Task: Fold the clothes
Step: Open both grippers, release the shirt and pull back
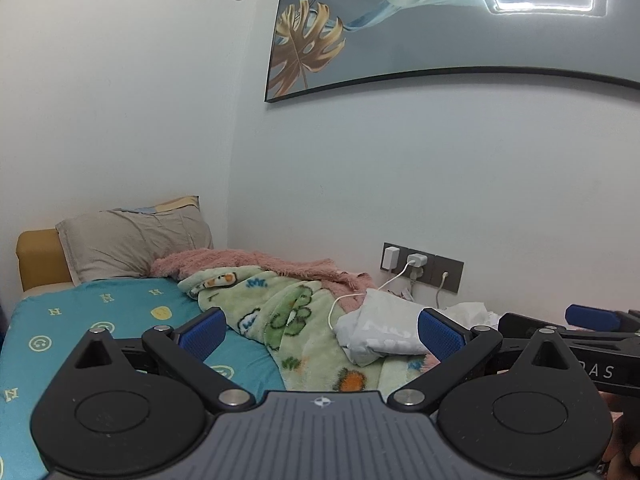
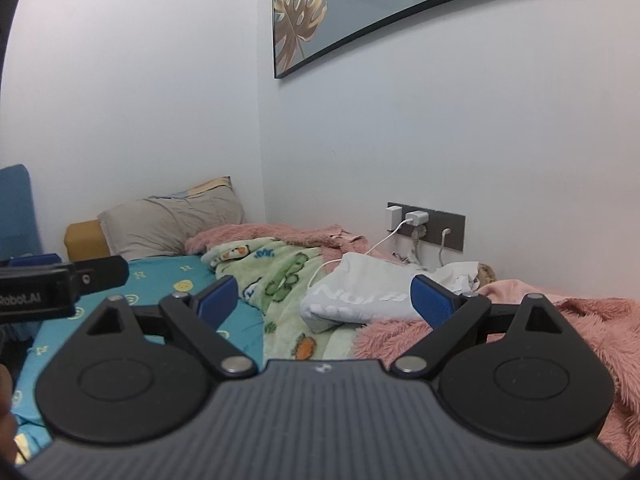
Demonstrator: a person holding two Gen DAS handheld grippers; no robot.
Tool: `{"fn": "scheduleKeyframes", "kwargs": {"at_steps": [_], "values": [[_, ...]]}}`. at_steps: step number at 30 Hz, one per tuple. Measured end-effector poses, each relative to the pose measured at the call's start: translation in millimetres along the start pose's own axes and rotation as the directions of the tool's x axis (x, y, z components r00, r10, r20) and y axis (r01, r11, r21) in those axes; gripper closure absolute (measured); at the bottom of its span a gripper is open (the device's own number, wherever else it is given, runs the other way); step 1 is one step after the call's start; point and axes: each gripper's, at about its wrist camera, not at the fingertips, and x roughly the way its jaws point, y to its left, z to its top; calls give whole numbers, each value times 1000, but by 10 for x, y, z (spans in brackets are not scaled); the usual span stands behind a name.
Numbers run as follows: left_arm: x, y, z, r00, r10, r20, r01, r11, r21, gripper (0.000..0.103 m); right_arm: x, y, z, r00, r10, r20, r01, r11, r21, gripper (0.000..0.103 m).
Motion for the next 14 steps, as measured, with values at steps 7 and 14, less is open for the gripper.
{"fn": "scheduleKeyframes", "kwargs": {"at_steps": [7,14], "values": [[52,11,-57,1000,5,-3,-5,1000,6,0,6,32,-13,1000,-18,3,18,999,-31,8],[61,-4,-73,1000,10,-7,-10,1000,16,0,48,20,-69,999,-22,-37,22,1000,-12,8]]}}
